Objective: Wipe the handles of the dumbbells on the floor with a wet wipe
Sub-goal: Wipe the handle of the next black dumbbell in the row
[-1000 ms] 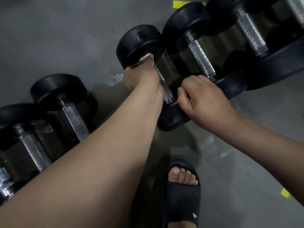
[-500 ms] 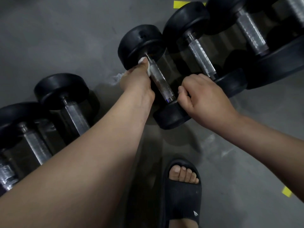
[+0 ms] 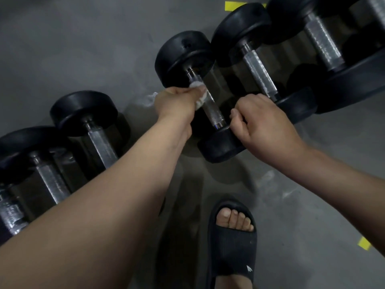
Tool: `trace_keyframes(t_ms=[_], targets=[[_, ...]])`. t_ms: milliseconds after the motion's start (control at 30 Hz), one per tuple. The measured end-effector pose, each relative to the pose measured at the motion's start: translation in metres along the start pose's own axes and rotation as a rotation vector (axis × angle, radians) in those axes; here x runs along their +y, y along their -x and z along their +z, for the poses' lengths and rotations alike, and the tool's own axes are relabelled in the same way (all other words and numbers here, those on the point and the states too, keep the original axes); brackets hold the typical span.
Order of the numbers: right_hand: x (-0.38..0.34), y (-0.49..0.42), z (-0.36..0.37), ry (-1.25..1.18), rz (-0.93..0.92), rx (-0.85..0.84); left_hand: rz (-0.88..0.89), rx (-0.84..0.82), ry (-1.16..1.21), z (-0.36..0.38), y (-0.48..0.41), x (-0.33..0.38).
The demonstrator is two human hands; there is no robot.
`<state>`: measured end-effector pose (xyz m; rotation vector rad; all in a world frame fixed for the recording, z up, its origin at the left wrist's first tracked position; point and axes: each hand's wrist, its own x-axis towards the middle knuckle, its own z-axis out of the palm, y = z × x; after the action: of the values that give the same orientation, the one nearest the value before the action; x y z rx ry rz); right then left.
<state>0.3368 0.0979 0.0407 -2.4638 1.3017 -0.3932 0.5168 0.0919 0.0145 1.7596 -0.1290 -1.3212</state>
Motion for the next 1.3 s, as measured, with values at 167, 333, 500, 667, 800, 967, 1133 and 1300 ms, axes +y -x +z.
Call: trace_keyframes(t_ms=[167,333,500,667,800,967,1133,1300], targets=[[0.003,0.017,-0.006,0.086,-0.105,0.074,0.029,-0.103,-0.233,-0.005,0.013,-0.011],[-0.002,0.027,-0.006,0.000,-0.032,0.088,0.088,-0.151,-0.359,-0.006,0.029,-0.018],[-0.005,0.024,-0.009,-0.028,-0.015,0.074,0.086,-0.126,-0.264,-0.001,0.028,-0.009],[-0.008,0.025,-0.012,-0.039,-0.014,0.053,0.065,-0.243,-0.487,-0.010,0.035,-0.019],[-0.009,0.039,-0.005,-0.040,0.029,0.093,-0.001,-0.349,-0.375,-0.015,0.033,-0.016],[-0.010,0.041,-0.005,-0.025,0.027,0.094,0.052,-0.228,-0.409,-0.011,0.027,-0.025],[-0.014,0.038,-0.012,-0.027,0.080,0.035,0.050,-0.107,-0.230,-0.007,0.014,-0.018],[-0.023,0.027,-0.022,-0.010,0.136,-0.041,0.043,-0.242,-0.422,-0.010,0.022,-0.026]])
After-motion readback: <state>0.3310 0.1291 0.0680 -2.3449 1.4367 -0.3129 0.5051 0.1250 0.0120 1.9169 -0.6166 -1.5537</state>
